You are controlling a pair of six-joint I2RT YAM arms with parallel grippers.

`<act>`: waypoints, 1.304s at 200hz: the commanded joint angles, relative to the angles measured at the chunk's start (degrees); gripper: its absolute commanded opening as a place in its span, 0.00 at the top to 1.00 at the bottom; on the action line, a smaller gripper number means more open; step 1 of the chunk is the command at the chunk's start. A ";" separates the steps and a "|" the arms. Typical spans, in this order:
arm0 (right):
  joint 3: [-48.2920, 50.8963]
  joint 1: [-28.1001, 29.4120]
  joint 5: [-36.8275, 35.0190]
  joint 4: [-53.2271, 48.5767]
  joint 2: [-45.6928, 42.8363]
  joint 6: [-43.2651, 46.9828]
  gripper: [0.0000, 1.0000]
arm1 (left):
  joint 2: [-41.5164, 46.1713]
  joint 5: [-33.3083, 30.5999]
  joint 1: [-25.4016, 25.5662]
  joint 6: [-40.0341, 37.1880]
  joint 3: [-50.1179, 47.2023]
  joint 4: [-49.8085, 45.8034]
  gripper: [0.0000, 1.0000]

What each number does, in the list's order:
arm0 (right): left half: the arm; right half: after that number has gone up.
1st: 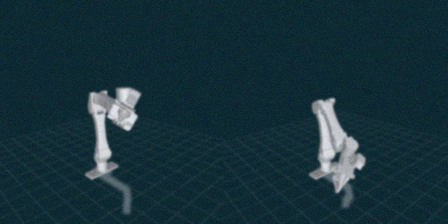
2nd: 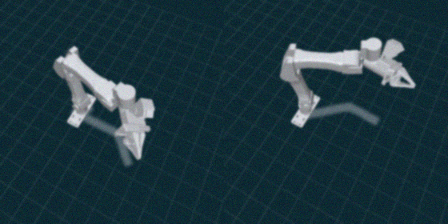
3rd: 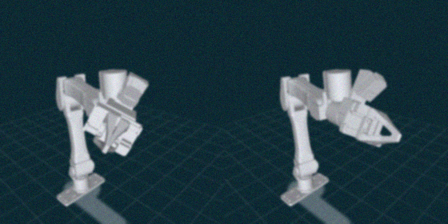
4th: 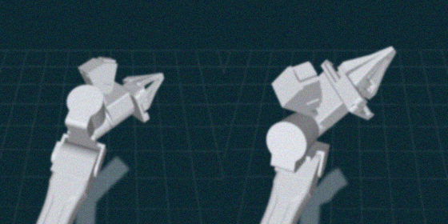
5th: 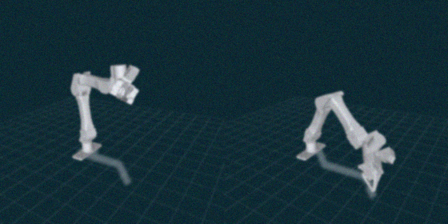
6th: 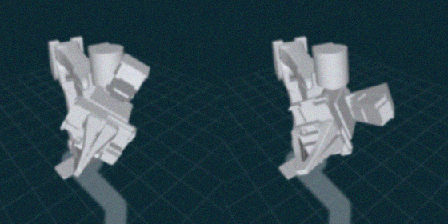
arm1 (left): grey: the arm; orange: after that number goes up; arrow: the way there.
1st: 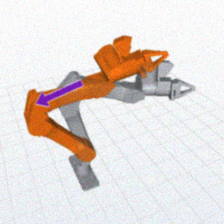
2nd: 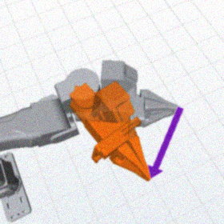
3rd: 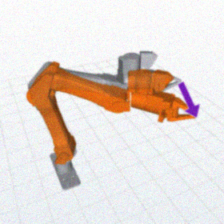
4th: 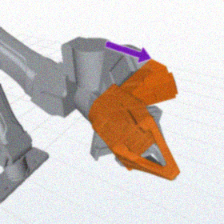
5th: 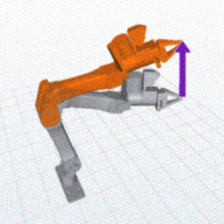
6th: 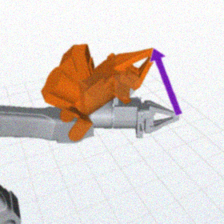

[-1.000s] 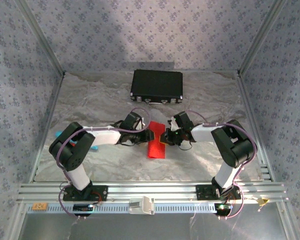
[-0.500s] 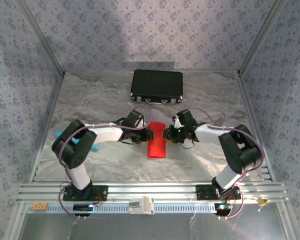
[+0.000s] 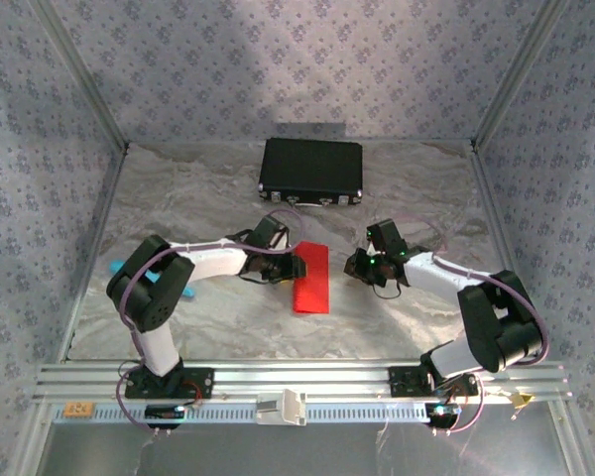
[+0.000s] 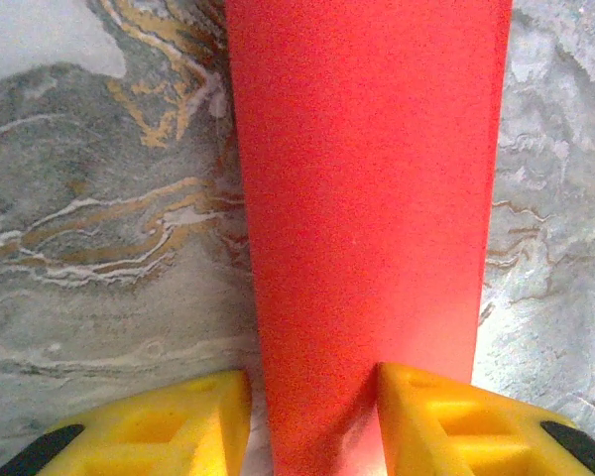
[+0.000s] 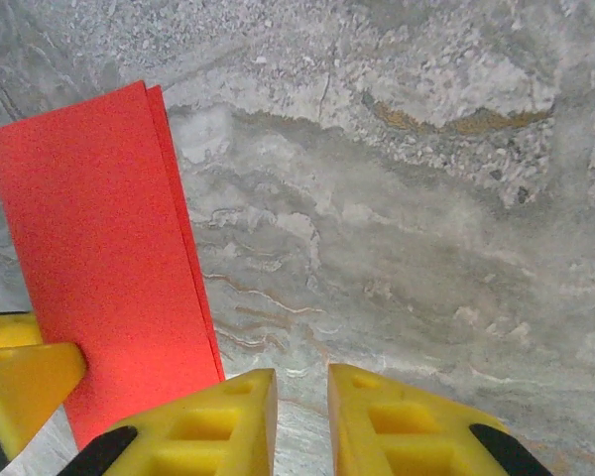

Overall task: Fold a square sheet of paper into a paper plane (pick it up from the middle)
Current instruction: First fold the square sheet of paper in half at the center of the table, then hold the square sheet of paper at the center of the table.

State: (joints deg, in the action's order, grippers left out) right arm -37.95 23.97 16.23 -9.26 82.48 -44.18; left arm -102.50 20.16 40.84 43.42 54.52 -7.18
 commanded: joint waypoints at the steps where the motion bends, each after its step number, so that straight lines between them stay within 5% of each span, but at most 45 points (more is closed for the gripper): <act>1: 0.32 -0.23 -0.98 -1.32 -1.14 -0.73 0.78 | -4.48 -3.40 0.39 -3.56 1.55 -4.43 0.60; 261: 2.89 -0.66 0.89 -0.10 -3.58 -0.71 0.76 | -11.01 -9.32 1.06 -7.82 11.12 -16.38 0.57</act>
State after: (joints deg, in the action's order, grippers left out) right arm -35.40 23.57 16.32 -9.02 79.90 -44.18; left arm -108.57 17.47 41.76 36.86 66.98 -24.36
